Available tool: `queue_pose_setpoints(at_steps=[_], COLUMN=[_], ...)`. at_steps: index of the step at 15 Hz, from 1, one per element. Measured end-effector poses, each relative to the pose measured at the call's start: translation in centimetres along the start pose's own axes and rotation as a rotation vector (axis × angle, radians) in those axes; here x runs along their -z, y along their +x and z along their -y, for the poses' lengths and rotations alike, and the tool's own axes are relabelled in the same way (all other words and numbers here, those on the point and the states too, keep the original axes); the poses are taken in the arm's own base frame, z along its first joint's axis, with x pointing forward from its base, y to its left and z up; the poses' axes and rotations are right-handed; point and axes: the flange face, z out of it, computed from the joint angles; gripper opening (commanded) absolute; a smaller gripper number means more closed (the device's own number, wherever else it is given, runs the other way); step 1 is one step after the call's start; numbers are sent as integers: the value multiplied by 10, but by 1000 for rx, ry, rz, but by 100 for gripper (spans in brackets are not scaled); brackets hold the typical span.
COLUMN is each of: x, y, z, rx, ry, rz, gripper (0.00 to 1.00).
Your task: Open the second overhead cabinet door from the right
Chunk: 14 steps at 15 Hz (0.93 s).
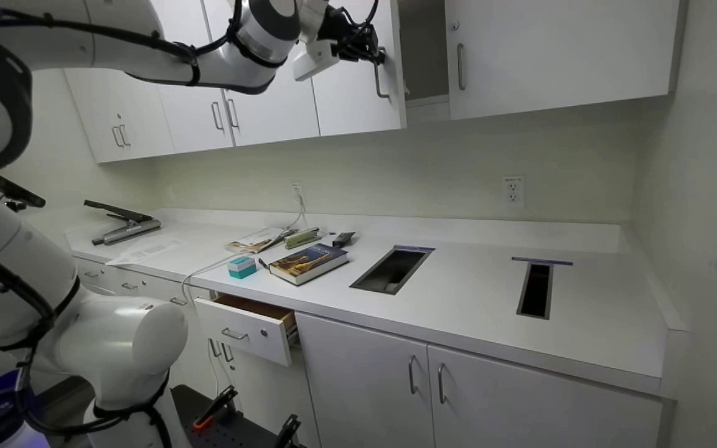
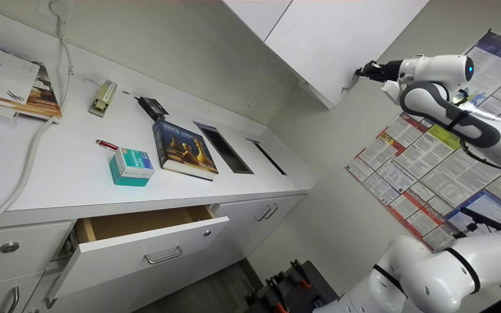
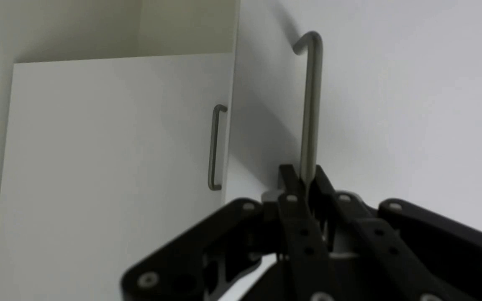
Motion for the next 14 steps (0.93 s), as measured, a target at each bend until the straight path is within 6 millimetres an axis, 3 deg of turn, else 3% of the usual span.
queue_pose_setpoints(at_steps=[9,14], x=[37,67], y=[-3,-9], z=[58,93], rx=[-80,-137], ry=[-287,-406], rz=[78,115], gripper=[2,2])
